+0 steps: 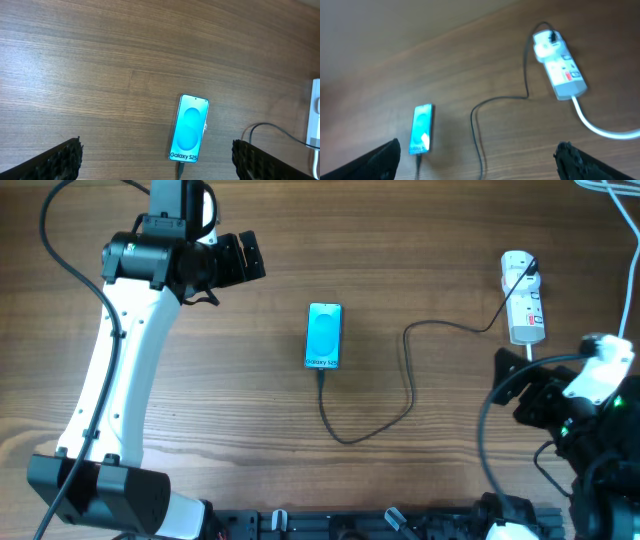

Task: Plug charger to phone and switch on socket

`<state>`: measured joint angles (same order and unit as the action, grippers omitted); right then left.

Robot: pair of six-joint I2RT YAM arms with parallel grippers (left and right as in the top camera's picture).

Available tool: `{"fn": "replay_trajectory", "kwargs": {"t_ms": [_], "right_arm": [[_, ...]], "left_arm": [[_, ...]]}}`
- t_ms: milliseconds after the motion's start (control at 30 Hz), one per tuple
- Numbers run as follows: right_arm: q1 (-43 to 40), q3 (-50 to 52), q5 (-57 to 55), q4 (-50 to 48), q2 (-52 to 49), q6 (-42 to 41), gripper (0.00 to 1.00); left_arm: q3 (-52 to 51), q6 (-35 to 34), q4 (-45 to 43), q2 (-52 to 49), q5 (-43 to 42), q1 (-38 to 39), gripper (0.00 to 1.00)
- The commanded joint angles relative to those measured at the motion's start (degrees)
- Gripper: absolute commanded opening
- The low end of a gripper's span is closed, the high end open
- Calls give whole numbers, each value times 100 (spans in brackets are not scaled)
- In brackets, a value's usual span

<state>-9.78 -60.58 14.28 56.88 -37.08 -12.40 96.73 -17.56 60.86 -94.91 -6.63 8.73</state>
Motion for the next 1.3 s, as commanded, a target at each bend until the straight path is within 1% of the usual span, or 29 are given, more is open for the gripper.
{"fn": "replay_trajectory", "kwargs": {"t_ms": [0,133,200,300,333,467,600,667,867,1067,1100,1267], "right_arm": [[289,901,431,-787,763,940,100],[623,2153,385,-2006,1814,1029,100],[717,2828,385,-2568,2472,1373,100],[793,3528,358,-3204,3045,1705,100],[804,3753,286,-3436,3200,1705,100],[807,4544,55,-4295,3692,1556,100],[870,5152,-267,-5106,3689,1163,100],[986,5466,-372,-5563,3689,1154,100],[1069,6037,-973,-6111,3689,780,100],[1069,6030,-1060,-5880,3689,1244,100],[1069,6030,-1080,-5689,3687,1244,100],[1069,6030,-1084,-5685,3687,1257,100]], "left_arm": [[2,-72,-17,-33,74,11,100],[2,-72,-17,-33,74,11,100],[2,-72,-17,-33,74,11,100],[2,-72,-17,-33,74,11,100],[2,-72,-17,-33,74,11,100],[2,-72,-17,-33,74,11,100],[2,-72,-15,-33,74,11,100],[2,-72,-17,-33,74,11,100],[2,-72,-17,-33,74,11,100],[2,-72,-17,-33,74,11,100],[2,-72,-17,-33,74,11,100],[2,-72,-15,-33,74,11,100]]}}
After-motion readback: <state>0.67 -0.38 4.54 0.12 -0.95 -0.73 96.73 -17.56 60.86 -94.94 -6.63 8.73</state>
